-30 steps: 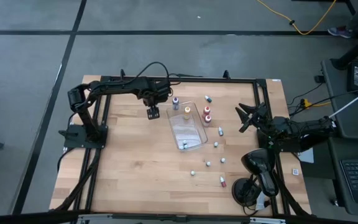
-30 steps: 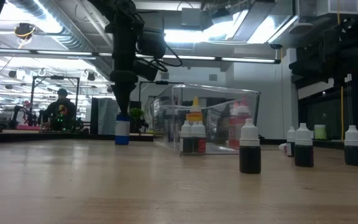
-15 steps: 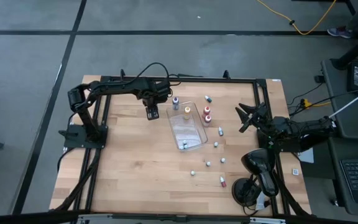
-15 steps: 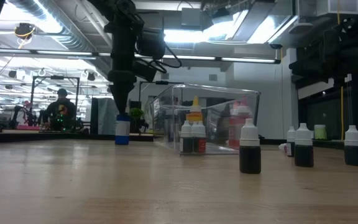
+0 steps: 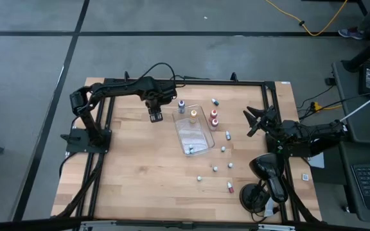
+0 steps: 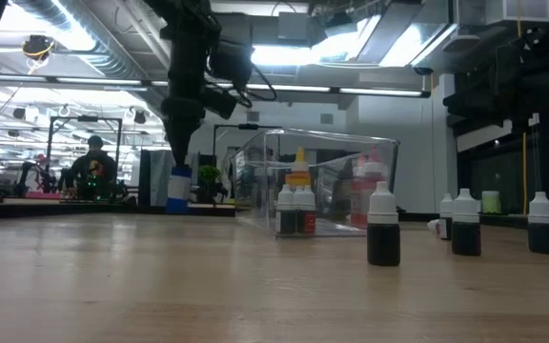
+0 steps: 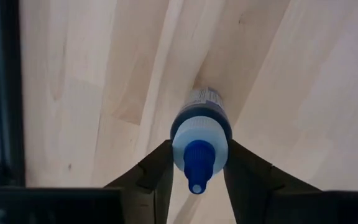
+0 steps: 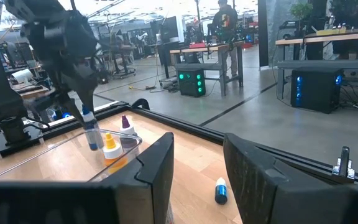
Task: Pick & Place food coloring
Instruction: Put the large blue food coloring bottle into the top of the bin
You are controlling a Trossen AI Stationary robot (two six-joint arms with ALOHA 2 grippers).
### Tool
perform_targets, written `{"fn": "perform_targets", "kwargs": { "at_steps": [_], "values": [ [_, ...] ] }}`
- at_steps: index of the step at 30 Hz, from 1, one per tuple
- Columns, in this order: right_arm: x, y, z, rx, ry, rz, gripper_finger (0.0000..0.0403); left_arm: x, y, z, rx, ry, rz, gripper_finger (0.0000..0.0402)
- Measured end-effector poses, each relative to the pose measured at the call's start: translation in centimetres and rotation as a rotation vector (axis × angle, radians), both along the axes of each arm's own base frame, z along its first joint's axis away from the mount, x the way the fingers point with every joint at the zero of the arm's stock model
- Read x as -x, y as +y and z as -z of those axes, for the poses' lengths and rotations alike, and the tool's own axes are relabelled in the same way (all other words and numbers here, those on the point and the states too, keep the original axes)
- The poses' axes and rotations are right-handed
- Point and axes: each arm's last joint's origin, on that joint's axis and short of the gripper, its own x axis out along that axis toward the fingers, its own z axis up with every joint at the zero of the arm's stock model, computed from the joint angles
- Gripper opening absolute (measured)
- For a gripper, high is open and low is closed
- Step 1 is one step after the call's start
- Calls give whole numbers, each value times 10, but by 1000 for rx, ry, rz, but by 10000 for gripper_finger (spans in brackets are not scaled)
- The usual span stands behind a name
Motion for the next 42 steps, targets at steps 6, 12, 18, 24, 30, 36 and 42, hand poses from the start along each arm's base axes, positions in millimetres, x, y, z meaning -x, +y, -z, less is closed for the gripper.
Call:
{"fn": "perform_targets", "kwargs": {
  "at_steps": [6, 12, 18, 24, 30, 36, 42],
  "values": [
    [0, 0, 0, 0, 0, 0, 142, -2, -2, -32, 4, -1, -10, 111],
    [0, 0, 0, 0, 0, 0, 142, -5, -12, -67, 0, -15, 2, 115],
    [0, 0, 0, 0, 0, 0, 142, -13, -25, -92, -10, -53, 16, 110],
    [0, 0, 0, 0, 0, 0, 142, -28, -33, -102, -10, -56, 39, 112],
    [0, 0, 0, 0, 0, 0, 142, -50, -39, -108, -17, -79, 72, 112],
    [0, 0, 0, 0, 0, 0, 142, -73, -46, -108, -26, -112, 118, 111],
    [0, 0, 0, 0, 0, 0, 142, -96, -52, -100, -38, -151, 172, 113]
  ]
}}
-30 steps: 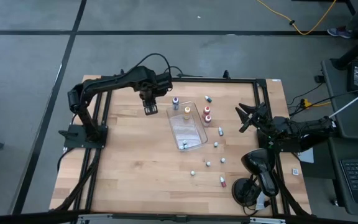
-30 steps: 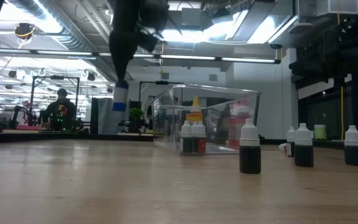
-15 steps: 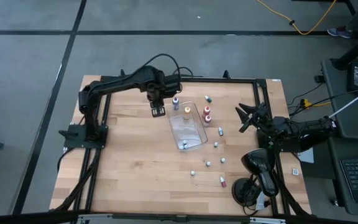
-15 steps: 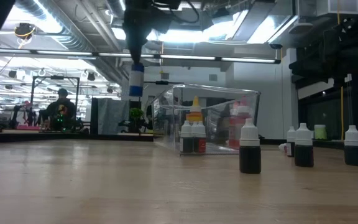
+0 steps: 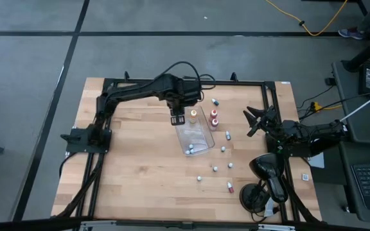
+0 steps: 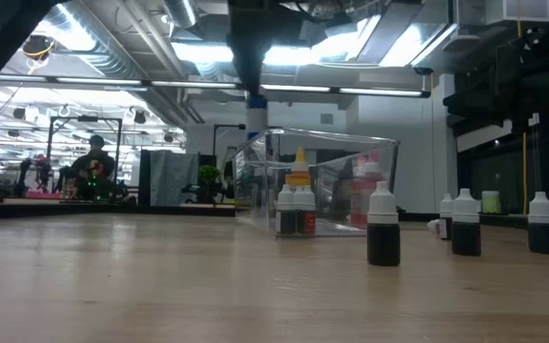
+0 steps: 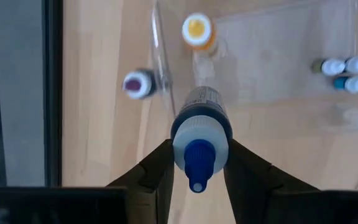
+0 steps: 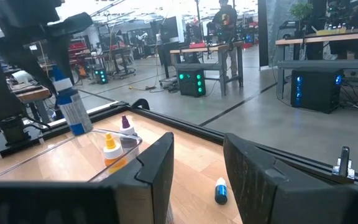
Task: Pick & Place food coloring
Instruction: Put the large blue food coloring bottle into the top of the bin
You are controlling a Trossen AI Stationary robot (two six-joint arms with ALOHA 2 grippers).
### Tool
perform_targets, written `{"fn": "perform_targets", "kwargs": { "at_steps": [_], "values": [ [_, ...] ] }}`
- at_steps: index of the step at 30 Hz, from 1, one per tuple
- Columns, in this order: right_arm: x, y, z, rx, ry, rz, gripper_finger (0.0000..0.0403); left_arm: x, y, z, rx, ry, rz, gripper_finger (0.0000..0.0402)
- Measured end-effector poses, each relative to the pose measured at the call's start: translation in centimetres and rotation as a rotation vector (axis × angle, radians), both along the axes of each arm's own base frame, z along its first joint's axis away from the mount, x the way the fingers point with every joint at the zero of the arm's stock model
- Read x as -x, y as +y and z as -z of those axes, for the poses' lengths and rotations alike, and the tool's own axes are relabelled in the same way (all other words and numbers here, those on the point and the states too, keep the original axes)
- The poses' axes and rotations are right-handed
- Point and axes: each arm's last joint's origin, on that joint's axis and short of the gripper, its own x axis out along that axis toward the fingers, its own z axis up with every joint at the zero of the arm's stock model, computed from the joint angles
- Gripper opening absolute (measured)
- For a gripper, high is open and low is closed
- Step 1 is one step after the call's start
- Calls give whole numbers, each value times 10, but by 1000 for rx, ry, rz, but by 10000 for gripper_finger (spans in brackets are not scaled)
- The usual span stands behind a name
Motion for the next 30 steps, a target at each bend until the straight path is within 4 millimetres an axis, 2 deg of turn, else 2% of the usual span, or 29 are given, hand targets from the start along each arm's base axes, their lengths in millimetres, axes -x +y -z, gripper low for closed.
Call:
{"fn": "perform_targets", "kwargs": {
  "at_steps": [11, 30],
  "values": [
    [0, 0, 0, 0, 0, 0, 142, -34, 1, 42, 26, 11, 46, 113],
    [0, 0, 0, 0, 1, 0, 142, -61, 19, 98, 38, 64, -2, 117]
  ]
}}
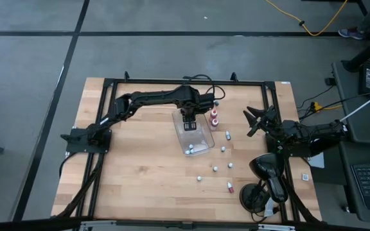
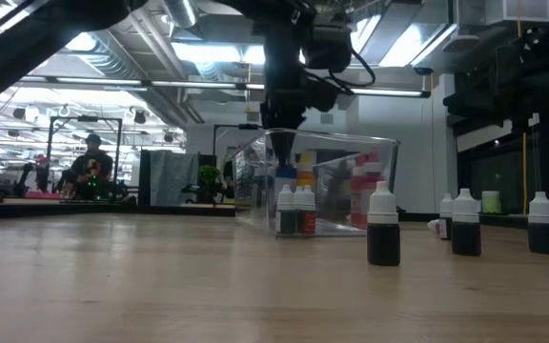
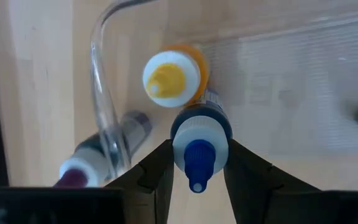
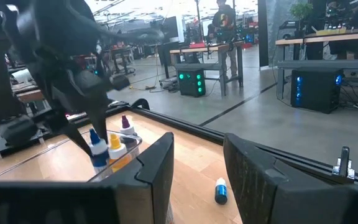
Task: Pick & Place food coloring
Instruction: Put the large blue food coloring bottle into the top of the bin, then put the large purple food coloring bottle into the top of the bin
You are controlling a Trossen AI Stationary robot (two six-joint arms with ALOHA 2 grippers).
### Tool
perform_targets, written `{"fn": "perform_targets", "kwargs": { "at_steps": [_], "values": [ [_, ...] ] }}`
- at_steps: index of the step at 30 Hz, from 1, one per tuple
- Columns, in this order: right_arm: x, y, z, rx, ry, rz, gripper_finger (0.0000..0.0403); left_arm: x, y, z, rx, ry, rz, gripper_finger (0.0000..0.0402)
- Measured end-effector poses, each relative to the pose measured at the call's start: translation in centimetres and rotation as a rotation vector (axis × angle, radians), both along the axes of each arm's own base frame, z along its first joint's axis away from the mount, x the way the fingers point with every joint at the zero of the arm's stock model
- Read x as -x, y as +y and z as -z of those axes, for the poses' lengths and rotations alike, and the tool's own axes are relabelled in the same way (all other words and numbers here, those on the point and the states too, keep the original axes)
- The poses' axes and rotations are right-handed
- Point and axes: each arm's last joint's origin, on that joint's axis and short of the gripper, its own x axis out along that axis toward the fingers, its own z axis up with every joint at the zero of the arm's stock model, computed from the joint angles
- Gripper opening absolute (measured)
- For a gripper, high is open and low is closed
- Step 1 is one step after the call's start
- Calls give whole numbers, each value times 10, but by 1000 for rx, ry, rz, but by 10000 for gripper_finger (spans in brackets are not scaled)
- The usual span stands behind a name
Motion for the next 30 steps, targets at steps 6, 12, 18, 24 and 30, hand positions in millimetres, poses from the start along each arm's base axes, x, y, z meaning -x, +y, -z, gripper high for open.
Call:
{"fn": "perform_targets", "kwargs": {
  "at_steps": [6, 12, 18, 24, 30],
  "values": [
    [0, 0, 0, 0, 0, 0, 142, -3, 3, 8, 0, 10, -6, 118],
    [0, 0, 0, 0, 0, 0, 142, -2, 3, 8, -2, 15, -18, 167],
    [0, 0, 0, 0, 0, 0, 142, 3, 3, -6, -17, -7, -17, 207],
    [0, 0, 0, 0, -1, 0, 142, 11, 2, -26, -54, -36, -6, 249],
    [0, 0, 0, 0, -1, 0, 142, 25, 9, -54, -6, -101, 94, 295]
  ]
}}
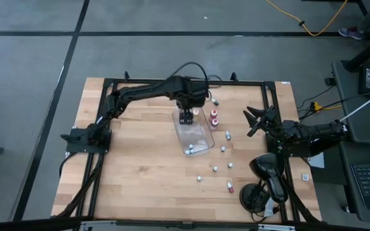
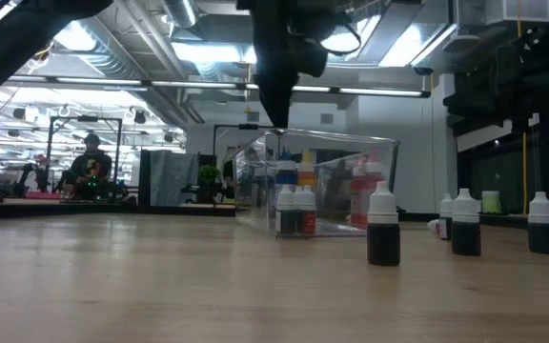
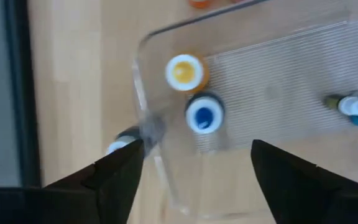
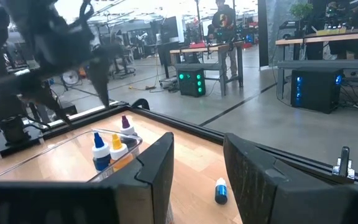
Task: Pick & Place food coloring
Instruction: Put the large purple food coloring bottle into the top of the bin
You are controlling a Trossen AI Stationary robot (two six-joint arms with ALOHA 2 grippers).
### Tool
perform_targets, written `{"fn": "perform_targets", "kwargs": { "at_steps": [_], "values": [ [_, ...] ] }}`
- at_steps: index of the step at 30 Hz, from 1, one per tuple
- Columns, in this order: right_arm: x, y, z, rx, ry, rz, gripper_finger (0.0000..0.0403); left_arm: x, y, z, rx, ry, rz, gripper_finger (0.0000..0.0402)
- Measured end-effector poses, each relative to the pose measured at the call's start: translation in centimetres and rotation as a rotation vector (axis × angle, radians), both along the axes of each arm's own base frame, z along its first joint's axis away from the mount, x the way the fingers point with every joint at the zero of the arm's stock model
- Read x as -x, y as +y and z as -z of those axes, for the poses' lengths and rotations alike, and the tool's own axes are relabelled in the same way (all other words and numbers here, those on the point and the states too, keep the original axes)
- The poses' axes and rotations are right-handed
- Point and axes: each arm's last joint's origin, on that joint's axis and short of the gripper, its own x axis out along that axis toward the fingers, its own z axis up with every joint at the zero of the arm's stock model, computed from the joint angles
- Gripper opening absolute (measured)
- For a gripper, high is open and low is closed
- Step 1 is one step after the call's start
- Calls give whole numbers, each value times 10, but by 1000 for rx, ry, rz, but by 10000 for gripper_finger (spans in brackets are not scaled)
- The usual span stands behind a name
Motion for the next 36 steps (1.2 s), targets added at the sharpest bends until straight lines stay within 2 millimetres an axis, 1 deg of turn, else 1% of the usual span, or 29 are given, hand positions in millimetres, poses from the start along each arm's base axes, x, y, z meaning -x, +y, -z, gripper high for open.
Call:
{"fn": "perform_targets", "kwargs": {
  "at_steps": [3, 6, 11, 16, 22, 28, 32, 36],
  "values": [
    [0, 0, 0, 0, 0, 0, 142, 11, 11, -15, -16, -22, 9, 312],
    [0, 0, 0, 0, 1, 0, 142, 18, 25, -21, -23, -37, -9, 324],
    [0, 0, 0, 0, 0, 0, 142, 29, 54, -20, -46, -24, -48, 328],
    [0, 0, 0, 0, 1, 0, 142, 29, 73, -11, -49, -32, -89, 328],
    [0, 0, 0, 0, 1, 0, 142, 24, 80, 1, -16, -42, -233, 327],
    [0, 0, 0, 0, 0, 0, 142, 10, 83, 16, -14, -100, -352, 326],
    [0, 0, 0, 0, 0, 0, 142, 7, 87, 30, -32, -65, -420, 326],
    [0, 0, 0, 0, 0, 0, 142, 3, 88, 42, -11, -39, -457, 326]
  ]
}}
